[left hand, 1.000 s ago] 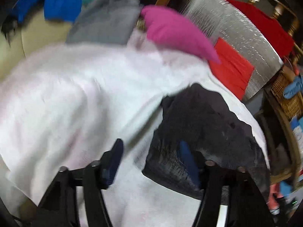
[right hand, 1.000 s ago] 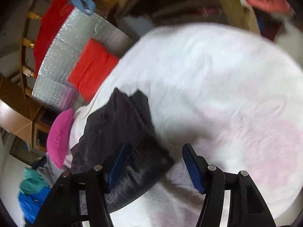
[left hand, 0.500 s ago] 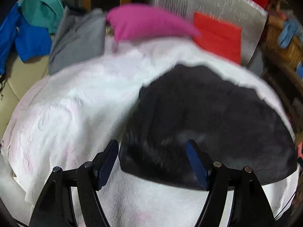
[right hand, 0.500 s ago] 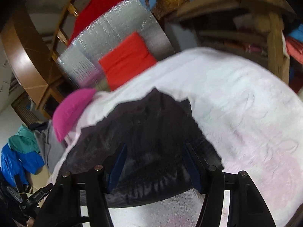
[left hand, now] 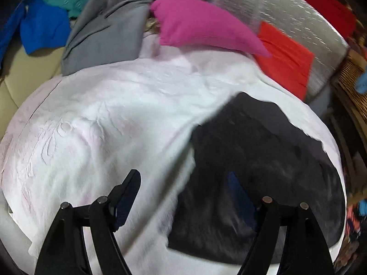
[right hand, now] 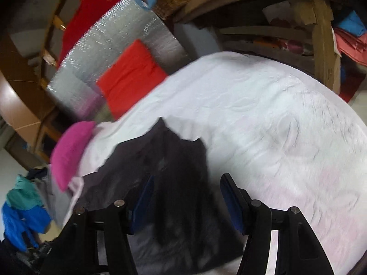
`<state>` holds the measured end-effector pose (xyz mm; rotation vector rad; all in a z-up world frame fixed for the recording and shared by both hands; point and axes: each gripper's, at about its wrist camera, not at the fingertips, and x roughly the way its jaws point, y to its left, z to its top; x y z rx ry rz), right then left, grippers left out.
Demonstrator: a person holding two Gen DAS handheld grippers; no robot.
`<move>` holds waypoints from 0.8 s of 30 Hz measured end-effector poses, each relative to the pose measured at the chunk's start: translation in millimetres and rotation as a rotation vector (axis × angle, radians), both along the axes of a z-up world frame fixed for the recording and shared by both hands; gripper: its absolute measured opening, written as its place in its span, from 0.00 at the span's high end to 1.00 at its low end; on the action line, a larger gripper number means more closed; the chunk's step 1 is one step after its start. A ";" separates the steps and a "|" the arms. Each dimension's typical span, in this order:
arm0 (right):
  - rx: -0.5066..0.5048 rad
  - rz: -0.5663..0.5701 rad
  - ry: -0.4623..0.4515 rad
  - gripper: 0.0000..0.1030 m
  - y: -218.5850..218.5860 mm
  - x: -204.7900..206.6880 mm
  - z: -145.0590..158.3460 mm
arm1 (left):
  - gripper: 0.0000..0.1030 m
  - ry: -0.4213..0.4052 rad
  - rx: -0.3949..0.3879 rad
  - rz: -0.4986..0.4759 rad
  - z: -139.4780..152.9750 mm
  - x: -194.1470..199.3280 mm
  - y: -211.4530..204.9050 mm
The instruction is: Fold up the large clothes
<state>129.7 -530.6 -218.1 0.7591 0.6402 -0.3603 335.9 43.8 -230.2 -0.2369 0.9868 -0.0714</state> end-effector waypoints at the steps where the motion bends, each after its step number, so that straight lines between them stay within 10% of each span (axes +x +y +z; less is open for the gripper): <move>1: 0.017 0.004 0.018 0.38 -4.4 7.0 -4.1 | 0.23 0.014 -0.018 0.010 -4.0 5.6 2.2; 3: 0.069 0.024 0.063 0.38 -12.9 25.5 -18.7 | 0.23 0.064 -0.078 0.032 -18.2 19.3 9.0; 5: 0.075 0.062 0.099 0.71 -14.0 42.4 -29.1 | 0.23 0.105 -0.119 0.035 -32.6 25.4 9.6; 8: -0.027 0.071 0.132 0.74 -2.0 57.0 -24.6 | 0.21 0.174 -0.090 0.050 -47.0 29.9 6.0; 19: -0.058 0.071 0.206 0.72 0.1 65.9 -36.0 | 0.18 0.067 0.165 0.024 -35.8 20.1 -27.8; 24: -0.088 0.004 0.141 0.41 2.2 40.5 -12.6 | 0.18 -0.133 0.327 -0.014 -2.5 -9.7 -47.9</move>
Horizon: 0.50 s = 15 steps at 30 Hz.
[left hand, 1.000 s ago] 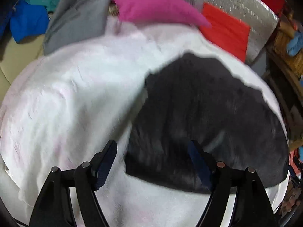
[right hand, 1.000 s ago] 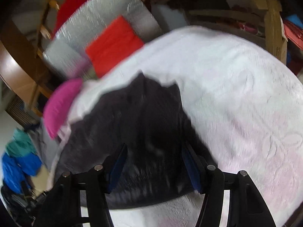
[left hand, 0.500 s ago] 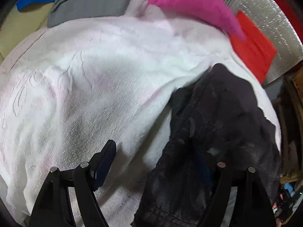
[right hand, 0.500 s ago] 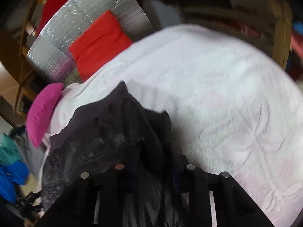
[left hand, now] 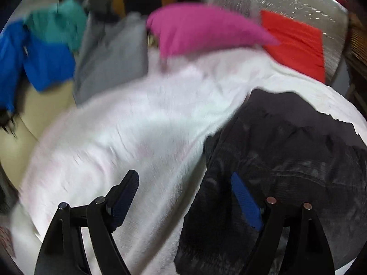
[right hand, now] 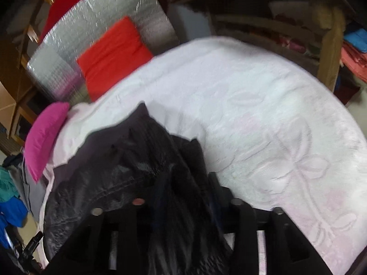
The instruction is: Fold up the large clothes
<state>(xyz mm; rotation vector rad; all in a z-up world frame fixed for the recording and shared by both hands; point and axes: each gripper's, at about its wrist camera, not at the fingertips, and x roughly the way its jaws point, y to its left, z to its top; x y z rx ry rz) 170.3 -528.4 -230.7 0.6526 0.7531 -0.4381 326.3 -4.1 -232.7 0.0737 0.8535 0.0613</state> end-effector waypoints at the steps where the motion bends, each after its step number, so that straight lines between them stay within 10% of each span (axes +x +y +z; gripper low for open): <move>1: -0.017 -0.011 -0.024 0.34 -0.1 -4.8 7.2 | 0.18 -0.033 0.014 -0.007 6.2 -5.5 -2.5; 8: -0.136 0.071 -0.223 0.39 26.2 -38.6 43.9 | 0.18 -0.168 0.029 -0.049 40.1 -30.1 -6.3; 15: -0.119 0.257 -0.187 0.43 66.8 -37.3 43.1 | 0.18 -0.200 0.024 -0.070 53.6 -44.6 -12.7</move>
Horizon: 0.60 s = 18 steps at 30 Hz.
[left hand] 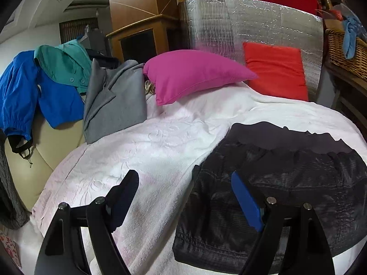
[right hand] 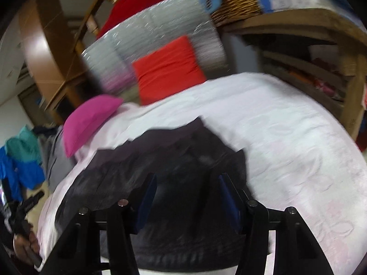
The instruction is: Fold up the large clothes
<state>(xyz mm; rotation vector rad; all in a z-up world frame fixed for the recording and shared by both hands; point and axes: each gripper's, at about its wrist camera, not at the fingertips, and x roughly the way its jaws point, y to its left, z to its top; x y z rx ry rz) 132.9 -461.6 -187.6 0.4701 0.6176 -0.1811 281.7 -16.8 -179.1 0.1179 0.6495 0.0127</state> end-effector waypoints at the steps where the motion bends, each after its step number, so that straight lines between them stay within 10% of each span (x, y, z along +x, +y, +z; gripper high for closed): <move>1: 0.003 0.016 0.010 0.43 7.6 0.1 -1.9 | 0.18 -0.001 -0.001 -0.003 -0.2 -0.6 -0.3; 9: -0.010 0.167 0.255 0.43 51.9 32.8 -54.4 | 0.18 0.008 0.020 -0.027 -5.2 -4.3 -12.2; 18: 0.038 0.285 0.082 0.44 75.3 17.1 -29.7 | 0.18 0.136 -0.037 -0.225 -29.8 -20.0 -59.6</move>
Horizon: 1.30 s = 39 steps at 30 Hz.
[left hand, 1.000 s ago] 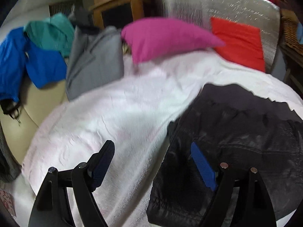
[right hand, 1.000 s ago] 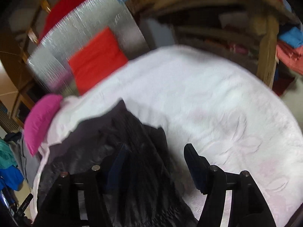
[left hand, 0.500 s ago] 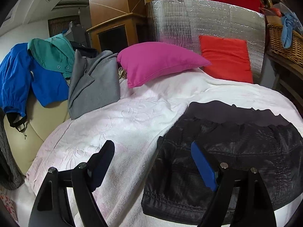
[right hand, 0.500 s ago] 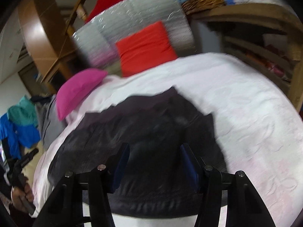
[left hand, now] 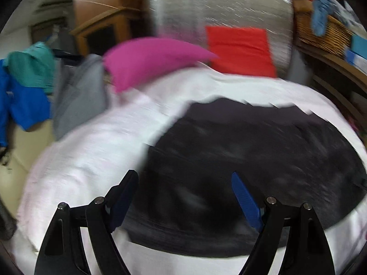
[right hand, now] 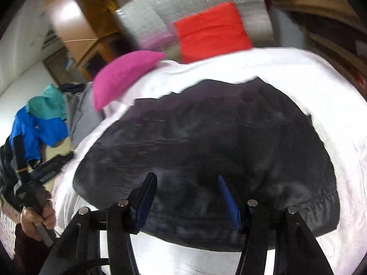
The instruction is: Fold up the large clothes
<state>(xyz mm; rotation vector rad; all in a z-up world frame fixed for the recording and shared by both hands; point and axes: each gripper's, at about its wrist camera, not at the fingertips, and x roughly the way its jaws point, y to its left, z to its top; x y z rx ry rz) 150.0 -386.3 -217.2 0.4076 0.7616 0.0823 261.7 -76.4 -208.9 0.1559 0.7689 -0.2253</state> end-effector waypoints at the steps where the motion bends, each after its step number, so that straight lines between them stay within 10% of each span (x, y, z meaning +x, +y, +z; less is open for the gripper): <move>1: 0.008 0.014 0.006 0.54 5.5 1.5 -1.6 | 0.18 0.021 -0.010 -0.020 -4.4 -1.3 -5.8; 7: -0.068 0.048 0.131 0.64 30.6 23.1 -26.1 | 0.18 0.183 0.062 -0.037 -49.7 5.5 -35.6; 18: 0.088 -0.034 0.115 0.64 -15.1 8.4 -20.9 | 0.18 0.100 -0.004 -0.088 -24.8 -11.5 -28.7; 25: 0.088 -0.062 0.187 0.64 -24.5 12.6 -34.6 | 0.18 0.162 0.136 -0.113 -50.0 -9.7 -49.9; 31: 0.279 -0.076 0.168 0.63 -47.9 -5.6 -33.3 | 0.18 0.210 -0.062 -0.036 -29.2 -5.4 -7.2; 34: 0.429 -0.091 0.133 0.37 -61.1 -26.4 -36.1 | 0.18 0.235 -0.146 0.036 -23.9 -12.5 25.0; 39: 0.599 -0.123 0.109 0.34 -67.8 -57.2 -48.8 | 0.18 0.333 -0.247 0.150 -40.8 -23.1 69.0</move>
